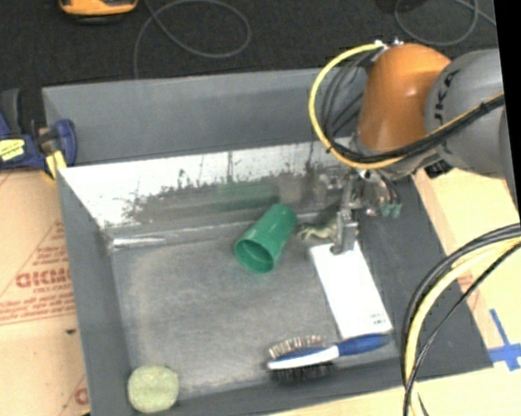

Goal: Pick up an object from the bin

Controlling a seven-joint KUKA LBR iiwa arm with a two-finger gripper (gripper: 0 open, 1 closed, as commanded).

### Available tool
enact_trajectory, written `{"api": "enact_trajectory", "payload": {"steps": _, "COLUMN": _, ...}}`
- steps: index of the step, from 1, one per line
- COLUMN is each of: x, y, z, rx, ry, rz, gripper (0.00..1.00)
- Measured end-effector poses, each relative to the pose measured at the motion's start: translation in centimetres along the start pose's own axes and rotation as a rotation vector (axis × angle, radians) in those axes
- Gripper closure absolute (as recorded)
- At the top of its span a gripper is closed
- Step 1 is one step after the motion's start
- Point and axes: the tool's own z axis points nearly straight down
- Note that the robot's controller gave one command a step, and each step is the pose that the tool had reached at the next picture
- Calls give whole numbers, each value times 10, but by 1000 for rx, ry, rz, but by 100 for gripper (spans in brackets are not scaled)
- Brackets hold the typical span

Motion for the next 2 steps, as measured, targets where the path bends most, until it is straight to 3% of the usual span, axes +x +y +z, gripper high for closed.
{"api": "enact_trajectory", "payload": {"steps": 1, "x": 4, "y": 2, "z": 45, "rx": -4, "ry": 22, "rz": 170, "gripper": 0}}
{"api": "enact_trajectory", "payload": {"steps": 2, "x": -3, "y": -43, "z": 43, "rx": -20, "ry": 13, "rz": -22, "gripper": 100}}
